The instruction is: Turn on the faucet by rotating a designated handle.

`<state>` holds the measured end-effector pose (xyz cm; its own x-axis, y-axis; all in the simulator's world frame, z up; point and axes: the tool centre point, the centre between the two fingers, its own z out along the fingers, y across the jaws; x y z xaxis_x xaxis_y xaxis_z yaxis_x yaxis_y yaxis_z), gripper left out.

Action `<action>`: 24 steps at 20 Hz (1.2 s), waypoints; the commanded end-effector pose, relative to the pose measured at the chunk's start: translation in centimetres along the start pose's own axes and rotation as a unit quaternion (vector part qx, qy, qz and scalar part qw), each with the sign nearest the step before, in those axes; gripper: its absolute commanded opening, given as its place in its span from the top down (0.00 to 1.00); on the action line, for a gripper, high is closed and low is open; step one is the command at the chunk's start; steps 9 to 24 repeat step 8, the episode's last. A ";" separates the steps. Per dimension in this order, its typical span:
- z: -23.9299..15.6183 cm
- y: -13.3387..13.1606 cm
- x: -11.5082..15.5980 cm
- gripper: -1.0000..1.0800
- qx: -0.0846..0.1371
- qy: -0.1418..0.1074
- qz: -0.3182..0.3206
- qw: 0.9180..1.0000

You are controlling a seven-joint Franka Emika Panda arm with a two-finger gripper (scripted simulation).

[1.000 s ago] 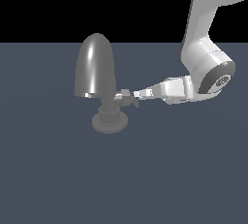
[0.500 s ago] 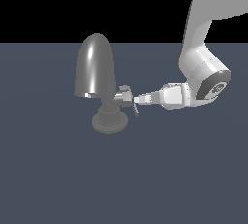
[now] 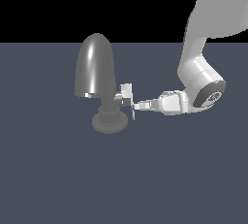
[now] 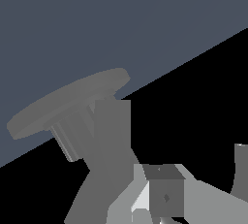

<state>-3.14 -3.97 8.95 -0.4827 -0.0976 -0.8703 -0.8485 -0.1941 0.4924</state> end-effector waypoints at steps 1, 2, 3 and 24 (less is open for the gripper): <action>0.5 -1.8 2.2 1.00 0.008 0.002 0.011 1.000; 0.5 -2.1 2.5 1.00 0.009 0.002 0.013 1.000; 0.5 -2.4 2.8 1.00 0.009 0.002 0.014 1.000; 0.5 -3.3 3.9 1.00 0.010 0.001 0.021 1.000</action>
